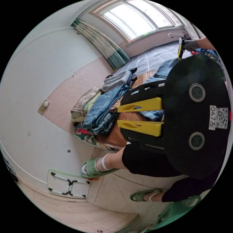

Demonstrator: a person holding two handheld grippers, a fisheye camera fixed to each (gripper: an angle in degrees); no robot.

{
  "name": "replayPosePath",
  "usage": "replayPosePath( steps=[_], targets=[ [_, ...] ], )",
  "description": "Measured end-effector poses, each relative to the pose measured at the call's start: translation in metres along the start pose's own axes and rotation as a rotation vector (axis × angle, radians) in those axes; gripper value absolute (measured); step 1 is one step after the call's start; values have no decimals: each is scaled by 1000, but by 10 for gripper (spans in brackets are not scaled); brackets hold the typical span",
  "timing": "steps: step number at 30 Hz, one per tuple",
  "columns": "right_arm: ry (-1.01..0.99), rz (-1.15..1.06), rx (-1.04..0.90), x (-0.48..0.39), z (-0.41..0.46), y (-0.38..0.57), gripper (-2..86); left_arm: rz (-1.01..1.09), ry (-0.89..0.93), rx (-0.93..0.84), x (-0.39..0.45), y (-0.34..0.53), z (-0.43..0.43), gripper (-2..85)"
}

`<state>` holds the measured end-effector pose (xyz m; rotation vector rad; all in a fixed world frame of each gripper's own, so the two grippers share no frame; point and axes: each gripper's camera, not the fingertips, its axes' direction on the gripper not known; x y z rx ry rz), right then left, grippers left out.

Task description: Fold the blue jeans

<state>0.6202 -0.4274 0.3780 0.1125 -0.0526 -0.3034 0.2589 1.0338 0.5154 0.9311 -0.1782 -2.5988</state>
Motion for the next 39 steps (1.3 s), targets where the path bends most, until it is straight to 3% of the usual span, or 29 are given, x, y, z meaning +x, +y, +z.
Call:
replayPosePath(
  steps=[2, 6, 12, 16, 26, 31, 39],
  targets=[
    [67, 13, -25, 3, 2, 8, 20, 67, 94, -80, 11, 4, 22, 63],
    [41, 52, 175, -3, -30, 7, 52, 223, 264, -379, 55, 28, 94, 101],
    [-168, -222, 151, -85, -20, -46, 57, 652, 204, -524, 155, 81, 139, 97],
    [-162, -259, 55, -123, 9, -72, 46, 708, 86, -737, 170, 117, 192, 80],
    [-163, -324, -7, -157, 25, -109, 27, 503, 70, -723, 163, 120, 223, 30],
    [-208, -350, 37, -179, 23, -128, 25, 473, -159, -583, 165, 118, 216, -6],
    [-217, -387, 53, -192, 12, -142, 34, 342, -44, -445, 157, 119, 197, -10]
  ],
)
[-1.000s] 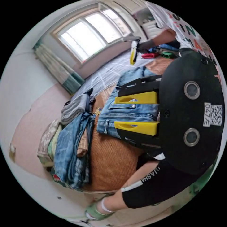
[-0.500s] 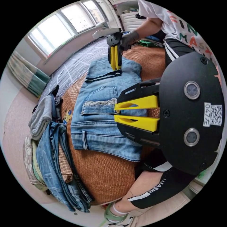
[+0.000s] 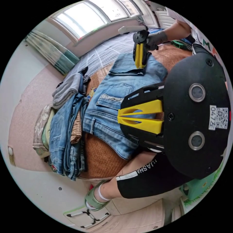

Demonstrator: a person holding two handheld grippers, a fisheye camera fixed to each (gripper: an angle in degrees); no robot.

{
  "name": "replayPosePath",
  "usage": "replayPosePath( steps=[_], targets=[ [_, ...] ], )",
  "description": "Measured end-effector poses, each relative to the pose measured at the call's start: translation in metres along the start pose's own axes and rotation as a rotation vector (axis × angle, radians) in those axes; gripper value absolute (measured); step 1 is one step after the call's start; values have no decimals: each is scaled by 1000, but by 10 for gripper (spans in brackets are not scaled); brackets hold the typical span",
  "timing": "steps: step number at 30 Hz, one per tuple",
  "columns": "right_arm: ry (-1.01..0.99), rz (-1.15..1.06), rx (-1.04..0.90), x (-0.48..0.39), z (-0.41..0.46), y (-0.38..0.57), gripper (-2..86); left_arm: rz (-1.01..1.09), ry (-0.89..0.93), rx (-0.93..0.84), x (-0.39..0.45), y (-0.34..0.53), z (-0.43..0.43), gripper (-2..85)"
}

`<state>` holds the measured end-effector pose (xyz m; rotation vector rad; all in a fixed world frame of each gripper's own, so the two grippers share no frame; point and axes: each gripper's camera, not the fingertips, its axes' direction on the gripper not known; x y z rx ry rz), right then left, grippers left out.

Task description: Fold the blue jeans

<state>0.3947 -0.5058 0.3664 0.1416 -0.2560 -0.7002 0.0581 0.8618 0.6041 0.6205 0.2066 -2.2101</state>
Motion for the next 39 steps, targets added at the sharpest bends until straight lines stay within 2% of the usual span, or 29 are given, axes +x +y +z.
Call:
replayPosePath(
  steps=[3, 7, 14, 16, 20, 28, 33, 36, 39],
  targets=[
    [-10, 41, 100, 4, -20, 14, 52, 64, -8, 18, 17, 4, -1, -10],
    [15, 12, 176, -13, -33, 28, 90, 124, -53, -57, 39, 3, 16, -10],
    [158, -98, 57, -57, -3, 13, 107, 111, -58, -109, 53, 4, 29, -10],
    [245, -107, 33, -65, 3, 13, 91, 108, -50, -111, 57, 6, 30, -10],
    [216, -103, 41, -57, -6, 26, 46, 111, -53, -119, 65, 6, 33, -10],
    [-5, 107, 159, 20, -60, 94, 15, 80, -26, -126, 74, 7, 35, -10],
    [243, 315, 206, 96, -129, 190, 13, 81, -27, -129, 82, 7, 36, -10],
    [357, 490, 155, 144, -157, 264, 12, 78, -27, -129, 88, 7, 36, -10],
    [502, 616, 20, 174, -161, 332, 6, 85, -21, -130, 94, 7, 36, -10]
  ],
)
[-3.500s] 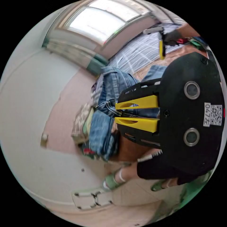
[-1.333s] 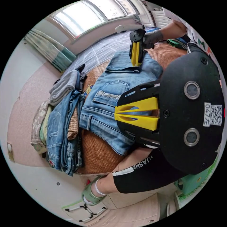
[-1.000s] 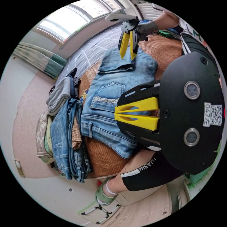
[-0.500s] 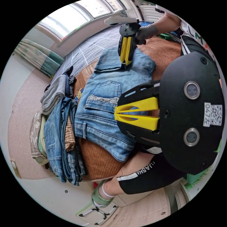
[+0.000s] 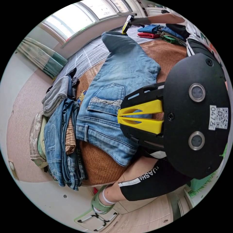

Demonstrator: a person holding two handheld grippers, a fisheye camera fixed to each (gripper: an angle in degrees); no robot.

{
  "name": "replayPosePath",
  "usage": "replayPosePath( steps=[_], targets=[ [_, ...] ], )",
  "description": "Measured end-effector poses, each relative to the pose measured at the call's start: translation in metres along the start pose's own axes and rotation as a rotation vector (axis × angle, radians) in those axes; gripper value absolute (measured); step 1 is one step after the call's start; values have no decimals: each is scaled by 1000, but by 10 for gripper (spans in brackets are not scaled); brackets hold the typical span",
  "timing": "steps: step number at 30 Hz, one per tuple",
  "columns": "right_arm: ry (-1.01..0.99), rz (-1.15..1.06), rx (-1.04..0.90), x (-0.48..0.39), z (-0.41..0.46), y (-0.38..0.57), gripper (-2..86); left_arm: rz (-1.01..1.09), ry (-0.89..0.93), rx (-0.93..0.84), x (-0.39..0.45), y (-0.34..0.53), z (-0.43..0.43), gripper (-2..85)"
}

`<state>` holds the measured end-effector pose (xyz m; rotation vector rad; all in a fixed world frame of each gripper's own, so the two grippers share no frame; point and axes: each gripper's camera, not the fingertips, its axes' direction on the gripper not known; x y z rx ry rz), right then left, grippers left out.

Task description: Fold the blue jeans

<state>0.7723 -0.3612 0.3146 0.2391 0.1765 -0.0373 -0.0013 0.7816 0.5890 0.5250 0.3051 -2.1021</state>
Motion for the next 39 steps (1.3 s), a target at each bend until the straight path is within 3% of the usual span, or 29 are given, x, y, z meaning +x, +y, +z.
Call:
replayPosePath(
  steps=[6, 12, 18, 23, 30, 39],
  targets=[
    [-76, 108, -152, 49, 67, 63, -2, 62, -10, -17, 23, -1, 3, -10],
    [-35, 250, -43, 78, 61, 94, 27, 95, -4, -5, 40, 1, 1, -10],
    [-220, 415, 61, 131, 64, 125, 61, 85, -6, -18, 48, 0, 6, -10],
    [-298, 361, -130, 142, 109, 130, 25, 83, -4, -18, 53, 1, 7, -10],
    [-313, 336, -136, 161, 117, 134, 12, 63, -2, -9, 56, 1, 10, -10],
    [-444, 421, -76, 167, 123, 143, 113, 45, 11, -16, 57, 2, 20, -10]
  ],
)
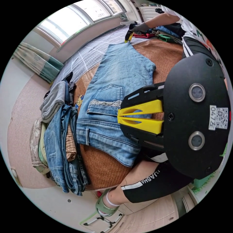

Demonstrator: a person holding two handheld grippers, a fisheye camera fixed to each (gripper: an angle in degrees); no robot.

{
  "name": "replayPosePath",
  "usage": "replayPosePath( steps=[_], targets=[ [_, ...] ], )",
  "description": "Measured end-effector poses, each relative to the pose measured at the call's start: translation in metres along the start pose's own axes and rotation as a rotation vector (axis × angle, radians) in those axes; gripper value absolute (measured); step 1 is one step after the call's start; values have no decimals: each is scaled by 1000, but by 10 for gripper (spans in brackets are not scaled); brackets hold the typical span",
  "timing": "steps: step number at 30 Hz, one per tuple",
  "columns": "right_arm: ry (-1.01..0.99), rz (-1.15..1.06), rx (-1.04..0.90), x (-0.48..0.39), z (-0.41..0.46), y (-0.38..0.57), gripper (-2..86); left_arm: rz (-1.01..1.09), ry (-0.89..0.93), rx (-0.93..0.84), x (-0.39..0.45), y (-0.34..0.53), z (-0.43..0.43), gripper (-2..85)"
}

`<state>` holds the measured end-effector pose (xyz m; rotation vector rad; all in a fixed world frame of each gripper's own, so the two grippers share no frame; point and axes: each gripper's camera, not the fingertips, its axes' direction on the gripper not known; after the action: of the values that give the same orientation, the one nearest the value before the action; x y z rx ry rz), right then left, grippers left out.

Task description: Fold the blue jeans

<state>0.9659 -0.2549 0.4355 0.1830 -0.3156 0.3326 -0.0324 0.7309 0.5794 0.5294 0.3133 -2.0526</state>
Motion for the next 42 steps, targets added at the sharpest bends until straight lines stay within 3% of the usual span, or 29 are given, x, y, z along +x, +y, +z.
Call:
replayPosePath(
  steps=[3, 6, 14, 22, 28, 32, 34, 38, 42],
  targets=[
    [143, -55, -21, -22, 3, -3, 64, -2, 1, 0, 0, 1, 3, -10],
    [99, -146, -3, -45, 1, -6, 18, -4, 3, -1, 0, 1, 7, -10],
    [203, -285, 90, -88, -16, -11, 5, -8, 6, -6, -4, 2, 20, -10],
    [186, -600, 476, -196, -106, -60, 6, -65, 73, -67, -15, 4, 42, -10],
    [196, -560, 691, -223, -151, -117, 11, -55, 206, -150, 15, 0, 73, -10],
    [200, -191, 521, -181, -112, -190, 49, -35, 189, -145, 43, -16, 95, -10],
    [3, -71, 431, -160, -87, -199, 63, 9, 127, -133, 56, -25, 103, -9],
    [-120, -308, 406, -210, -58, -170, 44, 38, 79, -105, 50, -17, 94, -6],
    [-257, -693, 132, -311, 16, -121, 50, -198, 277, -15, -7, 19, 59, 40]
  ],
)
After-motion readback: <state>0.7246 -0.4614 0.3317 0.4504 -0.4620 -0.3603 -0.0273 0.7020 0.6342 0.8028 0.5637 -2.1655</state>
